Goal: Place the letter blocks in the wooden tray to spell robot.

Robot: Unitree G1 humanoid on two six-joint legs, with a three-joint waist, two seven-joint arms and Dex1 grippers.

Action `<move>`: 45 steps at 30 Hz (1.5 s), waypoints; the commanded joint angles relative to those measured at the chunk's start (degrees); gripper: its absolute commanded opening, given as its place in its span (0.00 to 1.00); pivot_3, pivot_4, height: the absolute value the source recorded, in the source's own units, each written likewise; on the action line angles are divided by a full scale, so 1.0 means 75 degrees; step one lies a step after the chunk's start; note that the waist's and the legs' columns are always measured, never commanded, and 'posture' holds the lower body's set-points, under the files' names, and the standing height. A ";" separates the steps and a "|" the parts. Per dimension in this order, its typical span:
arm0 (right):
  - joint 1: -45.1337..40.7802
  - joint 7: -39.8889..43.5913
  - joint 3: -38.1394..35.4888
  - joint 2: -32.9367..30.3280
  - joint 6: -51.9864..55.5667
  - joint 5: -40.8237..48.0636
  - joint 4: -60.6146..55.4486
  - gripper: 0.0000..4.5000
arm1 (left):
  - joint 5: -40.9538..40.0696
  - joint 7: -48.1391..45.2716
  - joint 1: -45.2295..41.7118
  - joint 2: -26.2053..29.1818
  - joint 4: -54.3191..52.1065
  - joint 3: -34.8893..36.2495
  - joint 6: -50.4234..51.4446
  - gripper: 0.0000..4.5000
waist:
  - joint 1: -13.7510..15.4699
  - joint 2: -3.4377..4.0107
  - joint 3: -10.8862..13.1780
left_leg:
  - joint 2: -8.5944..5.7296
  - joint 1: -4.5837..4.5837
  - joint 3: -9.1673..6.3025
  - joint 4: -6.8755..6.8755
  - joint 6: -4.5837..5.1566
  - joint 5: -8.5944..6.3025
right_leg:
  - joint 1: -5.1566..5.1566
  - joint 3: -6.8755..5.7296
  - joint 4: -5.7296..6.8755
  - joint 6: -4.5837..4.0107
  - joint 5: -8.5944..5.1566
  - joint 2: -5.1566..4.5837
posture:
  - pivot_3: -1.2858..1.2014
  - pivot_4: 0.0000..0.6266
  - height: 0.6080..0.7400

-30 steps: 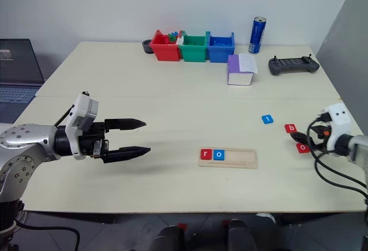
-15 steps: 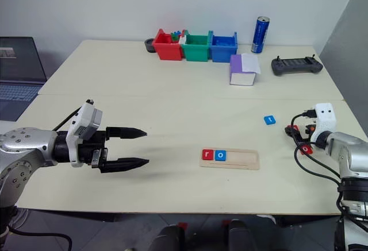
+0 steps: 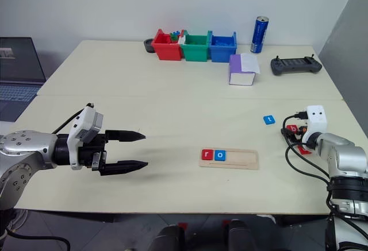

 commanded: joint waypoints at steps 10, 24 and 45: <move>0.0264 -0.0180 -0.0132 -0.0027 0.0605 0.0044 -0.0955 0.32 | 0.0148 -0.0158 -0.0202 0.0056 0.0059 -0.0096 -0.0244 1.00 | 0.0001 0.0000 0.0000 | 0.0000 0.0000 0.0000 -0.0002 0.0000 0.0000 | 0.0000 -0.0001 0.0000 0.0000 0.0000 0.0000 | 0.52 0.24 1.00; 0.0969 -0.1117 -0.0705 0.0483 0.2513 0.0302 -0.3596 0.32 | 0.0281 -0.0469 -0.0644 -0.0013 0.0446 -0.0534 -0.0391 1.00 | 0.0008 0.0001 0.0001 | 0.0000 -0.0002 -0.0002 -0.0005 0.0001 -0.0001 | -0.0003 -0.0002 -0.0001 -0.0001 -0.0003 0.0000 | 0.52 0.24 1.00; 0.2481 -0.1483 -0.1348 0.1937 0.5372 0.0623 -0.6841 0.32 | 0.0628 -0.0877 -0.1395 -0.0184 0.1065 -0.1156 -0.0666 1.00 | 0.0004 0.0000 0.0000 | 0.0001 -0.0003 -0.0009 -0.0010 0.0002 -0.0001 | -0.0004 -0.0007 -0.0002 0.0031 -0.0026 0.0001 | 0.52 0.24 1.00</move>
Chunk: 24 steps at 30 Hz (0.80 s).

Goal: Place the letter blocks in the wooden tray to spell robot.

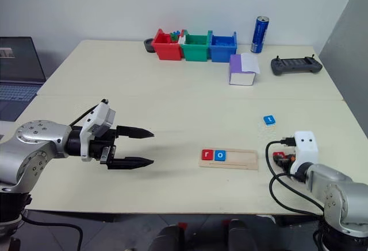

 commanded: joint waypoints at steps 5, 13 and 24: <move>0.0060 -0.0024 0.0386 0.0054 -0.0296 -0.0078 0.0264 0.32 | 0.0104 -0.0080 -0.0177 -0.0014 0.0027 0.0043 -0.0159 1.00 | -0.0027 -0.0020 -0.0012 | 0.0005 0.0007 -0.0001 0.0000 0.0000 0.0000 | 0.0001 0.0000 0.0003 0.0001 -0.0001 0.0005 | 0.52 0.24 1.00; -0.0276 0.0373 0.0522 -0.0363 -0.0295 0.0180 0.0395 0.86 | 0.0106 -0.0022 -0.0049 0.0051 0.0001 0.0175 -0.0189 1.00 | -0.0040 -0.0029 -0.0017 | 0.0008 0.0012 -0.0001 0.0002 0.0000 0.0000 | 0.0006 0.0001 0.0004 0.0006 0.0002 0.0007 | 0.52 0.24 1.00; 0.0165 0.4319 0.0599 -0.4448 -0.3572 0.0738 0.1750 0.99 | 0.0018 0.0194 0.0042 0.0090 -0.0255 0.0308 -0.0039 1.00 | 0.0011 -0.0019 -0.0007 | 0.0006 -0.0004 -0.0001 -0.0008 0.0004 -0.0003 | -0.0001 -0.0007 -0.0018 0.0001 -0.0003 0.0004 | 0.52 0.24 1.00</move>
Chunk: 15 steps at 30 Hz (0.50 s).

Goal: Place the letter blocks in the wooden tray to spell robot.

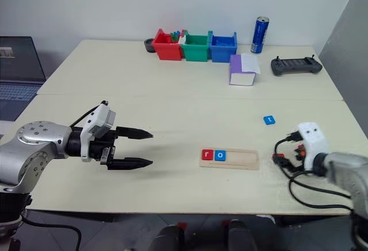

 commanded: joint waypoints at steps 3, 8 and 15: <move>0.0716 0.3194 0.0707 -0.0982 -0.5208 -0.0718 0.1975 0.99 | -0.0093 0.0177 -0.0012 0.0072 -0.0357 0.0297 0.0090 1.00 | -0.0013 -0.0008 0.0003 | 0.0001 0.0001 0.0000 -0.0003 0.0001 -0.0001 | 0.0003 0.0000 -0.0009 0.0002 -0.0002 0.0000 | 0.52 0.24 1.00; -0.0517 0.5082 0.1438 -0.0736 -0.7914 -0.0902 0.4402 0.99 | -0.0164 0.0292 0.0159 0.0154 -0.0527 0.0507 0.0198 1.00 | -0.0118 -0.0002 0.0016 | 0.0001 0.0005 0.0012 0.0011 0.0000 0.0000 | 0.0004 0.0011 -0.0003 0.0012 0.0004 -0.0001 | 0.52 0.24 1.00; -0.1768 0.7359 0.2897 -0.0755 -0.9697 -0.1666 0.6512 0.99 | -0.0286 0.0472 0.0474 0.0164 -0.0878 0.0802 0.0374 1.00 | -0.0118 0.0000 0.0020 | 0.0003 0.0010 0.0009 0.0012 -0.0001 0.0001 | 0.0006 0.0010 0.0011 0.0007 0.0002 0.0000 | 0.52 0.24 1.00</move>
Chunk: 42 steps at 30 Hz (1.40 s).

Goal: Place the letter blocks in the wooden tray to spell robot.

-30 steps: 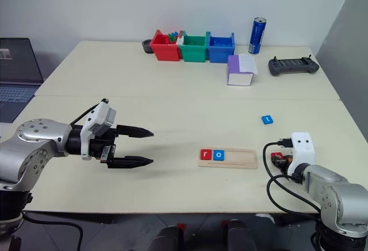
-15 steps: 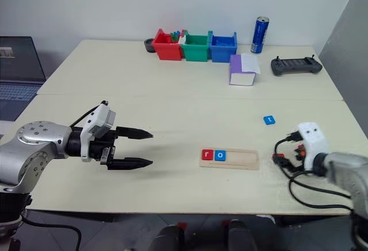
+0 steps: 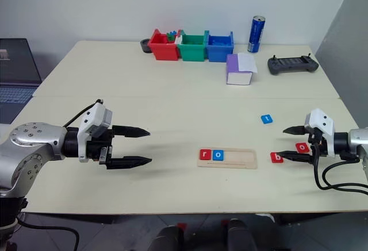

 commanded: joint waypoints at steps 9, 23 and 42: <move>-0.1550 0.1133 0.1469 0.0291 -0.1720 -0.0754 0.2389 0.99 | -0.0298 -0.0141 0.0646 0.0417 -0.0900 0.0575 -0.0027 1.00 | 0.0002 0.0009 0.0006 | 0.0000 0.0005 0.0002 0.0001 -0.0002 0.0001 | -0.0001 0.0001 0.0006 -0.0003 0.0000 0.0000 | 0.52 0.24 1.00; -0.1760 0.1133 0.2125 0.0257 -0.2251 -0.0769 0.3129 0.99 | 0.0133 -0.0347 0.1212 0.0530 -0.0921 0.0646 -0.0999 1.00 | 0.0065 0.0014 0.0009 | -0.0001 0.0006 0.0004 0.0001 -0.0002 0.0001 | 0.0000 0.0003 0.0005 -0.0041 0.0021 0.0000 | 0.52 0.24 1.00; -0.1879 0.1133 0.2248 0.0303 -0.2003 -0.0670 0.3022 0.99 | -0.0012 0.0252 0.1729 -0.0699 -0.0591 0.1046 -0.1879 1.00 | 0.0086 0.0015 0.0008 | 0.0000 0.0012 0.0005 0.0008 -0.0002 0.0001 | 0.0005 0.0006 0.0010 -0.0042 0.0023 0.0000 | 0.52 0.24 1.00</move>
